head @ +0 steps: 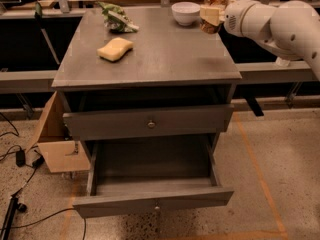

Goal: Place orange can into middle drawer

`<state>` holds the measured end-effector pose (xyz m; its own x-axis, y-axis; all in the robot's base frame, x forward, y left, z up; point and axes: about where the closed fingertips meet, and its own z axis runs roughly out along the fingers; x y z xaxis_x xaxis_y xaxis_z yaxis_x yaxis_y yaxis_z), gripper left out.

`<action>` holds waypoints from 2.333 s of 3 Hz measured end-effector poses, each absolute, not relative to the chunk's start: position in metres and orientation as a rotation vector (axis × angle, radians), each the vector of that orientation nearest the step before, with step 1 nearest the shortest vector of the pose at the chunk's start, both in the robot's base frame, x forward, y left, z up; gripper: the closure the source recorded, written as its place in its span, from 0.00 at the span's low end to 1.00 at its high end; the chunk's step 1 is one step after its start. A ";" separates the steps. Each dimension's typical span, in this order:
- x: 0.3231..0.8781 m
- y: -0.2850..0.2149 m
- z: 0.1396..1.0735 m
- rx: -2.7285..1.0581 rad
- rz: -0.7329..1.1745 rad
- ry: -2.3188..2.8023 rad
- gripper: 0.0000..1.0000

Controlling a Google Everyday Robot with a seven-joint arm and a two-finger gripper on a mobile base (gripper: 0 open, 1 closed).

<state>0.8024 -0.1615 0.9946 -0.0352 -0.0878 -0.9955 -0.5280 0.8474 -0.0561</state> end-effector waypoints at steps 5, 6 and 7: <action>0.672 -0.118 0.892 -0.394 0.524 1.764 1.00; 0.632 -0.128 0.868 -0.290 0.517 1.849 1.00; 0.598 -0.126 0.836 -0.305 0.549 1.906 1.00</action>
Offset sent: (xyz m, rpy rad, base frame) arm -0.1664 0.0639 -0.1551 0.0886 0.2762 0.0330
